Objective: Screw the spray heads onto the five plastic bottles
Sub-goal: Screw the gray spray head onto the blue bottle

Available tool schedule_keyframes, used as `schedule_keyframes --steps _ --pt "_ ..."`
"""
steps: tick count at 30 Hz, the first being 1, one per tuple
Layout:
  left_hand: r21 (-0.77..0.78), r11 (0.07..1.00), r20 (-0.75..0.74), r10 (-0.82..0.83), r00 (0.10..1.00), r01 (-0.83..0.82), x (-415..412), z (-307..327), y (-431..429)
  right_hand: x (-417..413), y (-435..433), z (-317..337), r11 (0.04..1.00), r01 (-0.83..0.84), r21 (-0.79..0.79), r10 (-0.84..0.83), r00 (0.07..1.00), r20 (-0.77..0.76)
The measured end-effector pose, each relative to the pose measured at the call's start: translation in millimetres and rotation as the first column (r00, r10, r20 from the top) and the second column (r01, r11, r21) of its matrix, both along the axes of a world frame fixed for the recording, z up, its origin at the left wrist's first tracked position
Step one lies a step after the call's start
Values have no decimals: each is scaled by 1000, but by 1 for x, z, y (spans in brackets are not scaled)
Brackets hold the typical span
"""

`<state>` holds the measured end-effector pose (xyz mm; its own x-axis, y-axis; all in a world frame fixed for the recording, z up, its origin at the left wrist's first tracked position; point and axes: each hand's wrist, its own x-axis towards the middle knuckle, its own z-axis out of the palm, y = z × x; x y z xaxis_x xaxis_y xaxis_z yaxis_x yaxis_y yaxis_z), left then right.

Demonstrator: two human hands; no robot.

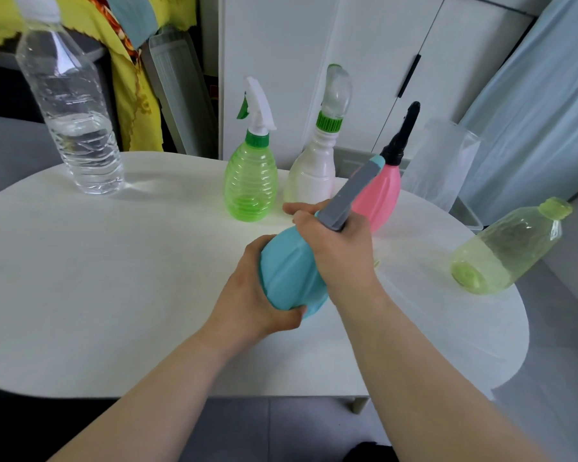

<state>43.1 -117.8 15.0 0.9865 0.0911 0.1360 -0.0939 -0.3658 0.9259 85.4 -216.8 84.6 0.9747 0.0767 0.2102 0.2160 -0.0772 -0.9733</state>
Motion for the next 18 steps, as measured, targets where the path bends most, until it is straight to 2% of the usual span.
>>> schedule_keyframes --steps 2,5,7,12,16,18 --pt "9 1000 0 15 1000 -15 0 0 0 -2 0 3 1000 -5 -19 5 1000 -6" --pt "31 997 -7 72 997 -72 -1 0 -2 0 -6 11 975 -218 -37 214 973 -85" --pt "34 994 0 103 995 -103 -2 0 -5 -1 -8 12 965 -260 -35 254 960 -117" --pt "-49 990 -31 132 991 -134 -7 -1 -12 -7 8 1 986 27 -164 -31 999 -22" --pt "-24 988 -7 154 988 -154 -7 1 -16 -11 13 -6 966 215 -143 -214 977 22" --pt "-17 988 -1 155 988 -155 -6 1 -16 -12 14 -5 957 257 -131 -258 966 7"
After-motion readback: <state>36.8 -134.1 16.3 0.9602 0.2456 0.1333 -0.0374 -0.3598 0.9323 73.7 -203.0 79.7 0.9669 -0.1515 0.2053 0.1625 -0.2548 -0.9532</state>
